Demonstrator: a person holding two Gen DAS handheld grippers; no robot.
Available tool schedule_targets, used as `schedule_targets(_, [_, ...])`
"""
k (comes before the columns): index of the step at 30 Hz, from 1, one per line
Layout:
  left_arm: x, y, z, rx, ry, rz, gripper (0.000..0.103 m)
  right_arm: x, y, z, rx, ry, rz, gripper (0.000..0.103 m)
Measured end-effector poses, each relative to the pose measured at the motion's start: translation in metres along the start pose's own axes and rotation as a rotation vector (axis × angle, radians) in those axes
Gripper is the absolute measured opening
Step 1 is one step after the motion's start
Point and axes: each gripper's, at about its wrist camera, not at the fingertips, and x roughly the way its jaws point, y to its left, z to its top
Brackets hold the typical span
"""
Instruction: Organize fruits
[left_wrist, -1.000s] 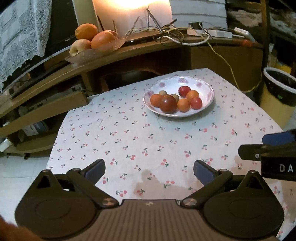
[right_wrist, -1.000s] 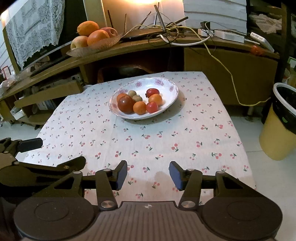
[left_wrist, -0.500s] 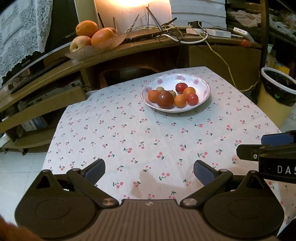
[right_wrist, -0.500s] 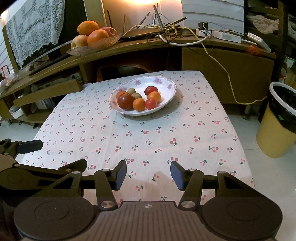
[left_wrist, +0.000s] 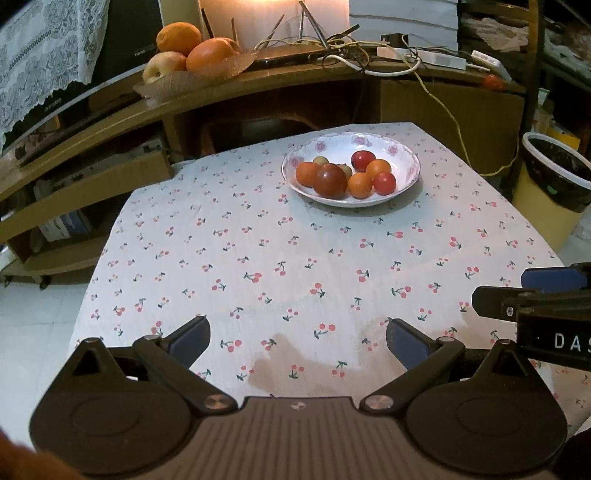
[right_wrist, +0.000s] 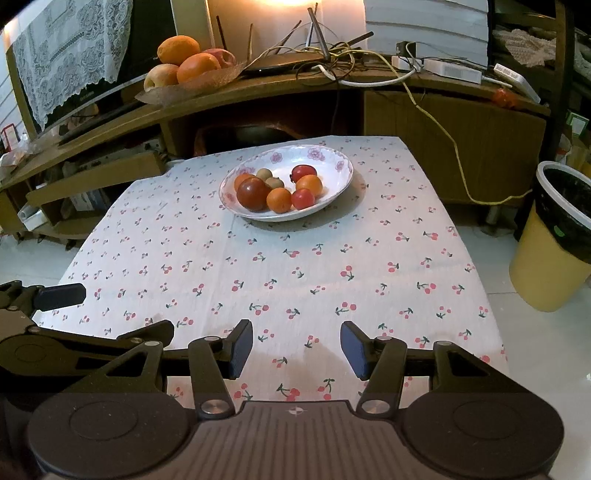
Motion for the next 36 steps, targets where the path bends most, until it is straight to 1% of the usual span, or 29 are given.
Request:
schedule_targets(16, [-0.004, 0.006, -0.007, -0.035, 0.015, 0.009, 0.103, -0.002, 0.008, -0.011, -0.021, 0.037, -0.006, 0.055])
schedule_targets(36, [-0.007, 0.007, -0.015, -0.026, 0.030, 0.018, 0.103, -0.003, 0.011, -0.018, -0.021, 0.063, -0.010, 0.056])
